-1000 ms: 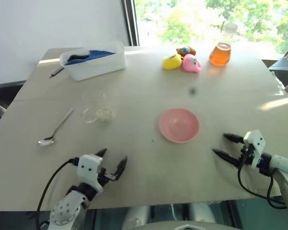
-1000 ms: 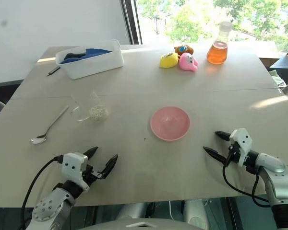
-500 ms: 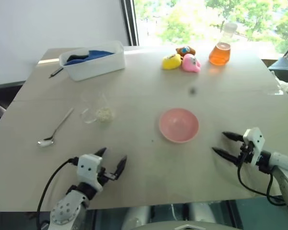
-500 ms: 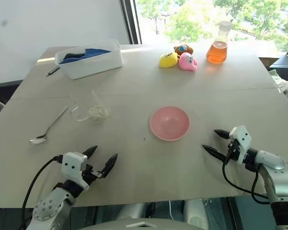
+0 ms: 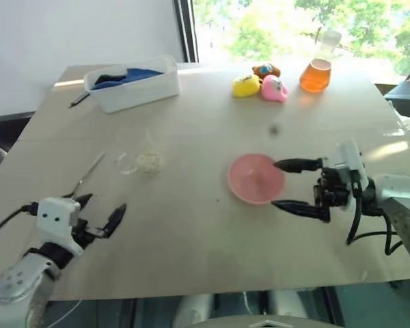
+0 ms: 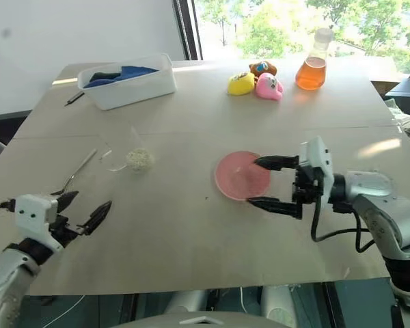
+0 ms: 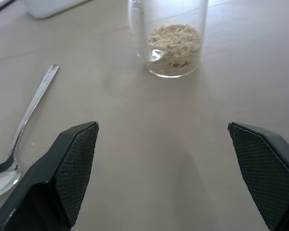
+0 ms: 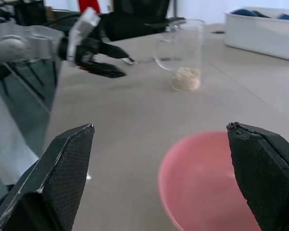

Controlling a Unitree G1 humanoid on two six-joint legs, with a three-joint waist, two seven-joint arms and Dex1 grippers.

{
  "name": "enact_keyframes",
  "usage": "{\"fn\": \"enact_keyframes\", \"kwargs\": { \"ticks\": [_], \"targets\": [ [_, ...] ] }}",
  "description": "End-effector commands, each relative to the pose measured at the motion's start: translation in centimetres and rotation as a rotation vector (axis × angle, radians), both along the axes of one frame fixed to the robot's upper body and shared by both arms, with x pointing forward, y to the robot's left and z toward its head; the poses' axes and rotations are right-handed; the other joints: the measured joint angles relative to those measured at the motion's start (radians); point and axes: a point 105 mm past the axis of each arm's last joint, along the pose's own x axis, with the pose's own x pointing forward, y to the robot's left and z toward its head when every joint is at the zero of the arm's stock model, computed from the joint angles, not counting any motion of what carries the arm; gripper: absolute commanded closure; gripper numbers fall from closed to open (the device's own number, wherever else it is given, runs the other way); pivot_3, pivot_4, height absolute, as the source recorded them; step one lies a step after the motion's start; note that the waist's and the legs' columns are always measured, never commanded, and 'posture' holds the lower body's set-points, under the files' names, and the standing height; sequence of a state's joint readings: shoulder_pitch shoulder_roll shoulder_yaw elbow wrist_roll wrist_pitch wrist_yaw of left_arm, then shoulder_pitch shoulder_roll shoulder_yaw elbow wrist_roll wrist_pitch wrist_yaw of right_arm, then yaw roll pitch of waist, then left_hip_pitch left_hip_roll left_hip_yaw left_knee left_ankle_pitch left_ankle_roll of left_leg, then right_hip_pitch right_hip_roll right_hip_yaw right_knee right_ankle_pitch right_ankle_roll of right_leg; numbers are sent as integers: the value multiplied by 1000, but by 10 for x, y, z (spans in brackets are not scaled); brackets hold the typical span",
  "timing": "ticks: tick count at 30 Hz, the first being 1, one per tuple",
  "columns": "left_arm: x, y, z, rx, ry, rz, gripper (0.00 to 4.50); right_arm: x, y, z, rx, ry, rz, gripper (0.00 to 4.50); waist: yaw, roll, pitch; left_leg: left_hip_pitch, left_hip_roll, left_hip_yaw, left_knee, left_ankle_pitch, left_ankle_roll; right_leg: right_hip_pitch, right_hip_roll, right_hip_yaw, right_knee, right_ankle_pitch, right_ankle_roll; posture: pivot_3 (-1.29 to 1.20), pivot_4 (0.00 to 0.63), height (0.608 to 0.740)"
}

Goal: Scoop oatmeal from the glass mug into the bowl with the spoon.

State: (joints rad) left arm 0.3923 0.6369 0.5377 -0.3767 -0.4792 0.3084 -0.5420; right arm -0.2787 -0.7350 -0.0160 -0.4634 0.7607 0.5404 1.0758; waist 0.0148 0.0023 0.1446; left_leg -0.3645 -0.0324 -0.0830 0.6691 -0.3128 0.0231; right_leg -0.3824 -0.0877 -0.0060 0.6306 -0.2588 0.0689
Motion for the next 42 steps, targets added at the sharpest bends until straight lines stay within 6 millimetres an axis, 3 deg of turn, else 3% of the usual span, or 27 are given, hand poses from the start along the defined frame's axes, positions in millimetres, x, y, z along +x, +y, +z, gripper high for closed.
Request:
{"fn": "enact_keyframes", "kwargs": {
  "ticks": [1,6,10,20,28,31,39,42],
  "targets": [
    [7,21,18,36,9,67,0,-12,14,8,2,-46,80,61,0,0,0,0,0,0,0,0,0,0,0,-1,0,0,0,0,150,740],
    [20,31,30,69,24,76,0,-9,16,6,11,-47,71,61,-3,-2,1,0,0,2,0,0,0,-2,0,0,1,0,0,0,150,740],
    [30,56,30,123,56,152,0,-4,16,6,29,-71,37,61,-3,-3,2,-3,0,2,0,1,-1,-8,1,1,5,0,0,0,150,740],
    [46,107,-12,58,271,202,0,3,18,15,67,-114,-25,61,-11,-4,2,-4,0,5,0,2,-3,-14,2,3,12,0,0,0,150,740],
    [52,121,-31,-3,416,157,0,5,19,17,75,-127,-50,61,-19,-4,2,-4,-1,6,1,2,-3,-15,1,4,14,0,0,0,150,740],
    [49,124,-37,-34,461,159,864,5,19,18,78,-130,-60,0,-25,-3,1,-4,-1,6,1,2,-3,-14,1,4,15,0,0,0,150,740],
    [31,127,-55,-130,530,170,4456,7,20,17,80,-129,-72,0,-38,-2,1,3,0,12,1,0,0,-15,2,11,25,-1,-1,0,150,740],
    [24,127,-58,-136,533,170,4456,8,20,17,79,-129,-72,0,-46,-2,1,4,0,14,1,0,1,-16,2,13,26,-1,-1,0,150,740]
  ]
}}
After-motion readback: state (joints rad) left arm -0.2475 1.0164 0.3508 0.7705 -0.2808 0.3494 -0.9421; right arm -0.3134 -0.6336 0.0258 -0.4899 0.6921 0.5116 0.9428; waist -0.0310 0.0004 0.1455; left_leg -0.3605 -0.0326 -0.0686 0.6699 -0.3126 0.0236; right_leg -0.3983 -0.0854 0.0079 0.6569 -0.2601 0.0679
